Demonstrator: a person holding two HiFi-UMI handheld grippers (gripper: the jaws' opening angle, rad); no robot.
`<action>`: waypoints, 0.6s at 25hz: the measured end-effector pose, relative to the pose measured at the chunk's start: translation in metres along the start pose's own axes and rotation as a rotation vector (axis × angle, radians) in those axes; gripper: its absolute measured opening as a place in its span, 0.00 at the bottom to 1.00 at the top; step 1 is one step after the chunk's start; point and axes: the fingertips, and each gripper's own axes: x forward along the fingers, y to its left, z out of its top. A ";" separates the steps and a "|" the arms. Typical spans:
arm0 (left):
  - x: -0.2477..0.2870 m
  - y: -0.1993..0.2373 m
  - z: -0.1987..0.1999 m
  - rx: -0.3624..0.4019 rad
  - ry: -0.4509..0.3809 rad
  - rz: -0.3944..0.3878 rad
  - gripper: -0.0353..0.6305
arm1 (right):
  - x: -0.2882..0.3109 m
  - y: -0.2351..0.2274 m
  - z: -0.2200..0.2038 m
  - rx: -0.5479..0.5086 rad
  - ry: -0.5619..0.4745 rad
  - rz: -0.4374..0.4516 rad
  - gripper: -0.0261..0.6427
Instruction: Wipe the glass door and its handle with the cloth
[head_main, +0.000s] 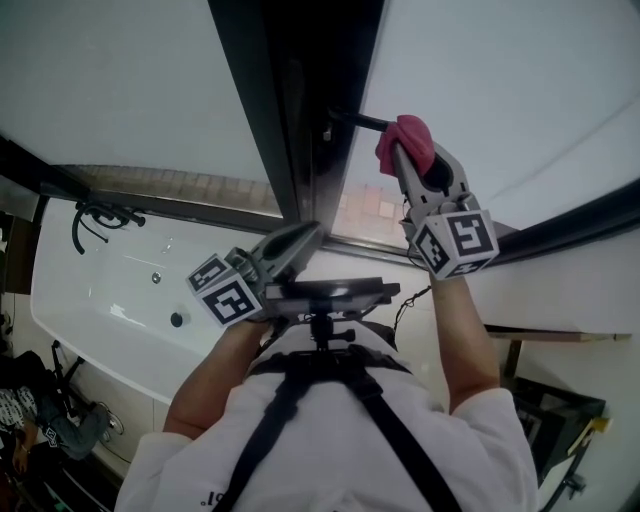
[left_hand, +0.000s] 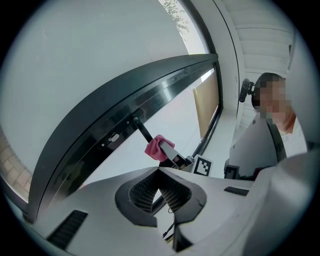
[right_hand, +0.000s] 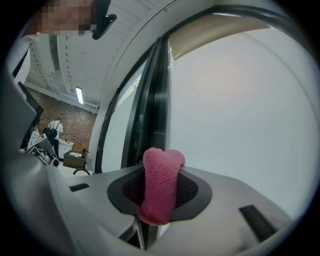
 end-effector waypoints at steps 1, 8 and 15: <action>-0.001 0.000 0.000 0.001 -0.004 0.005 0.04 | 0.003 0.006 0.004 -0.022 -0.008 0.013 0.19; -0.009 0.000 0.005 0.016 -0.034 0.038 0.04 | 0.034 0.042 0.015 -0.127 -0.019 0.107 0.19; -0.021 0.002 0.006 0.034 -0.072 0.074 0.04 | 0.064 0.063 0.007 -0.184 -0.015 0.097 0.19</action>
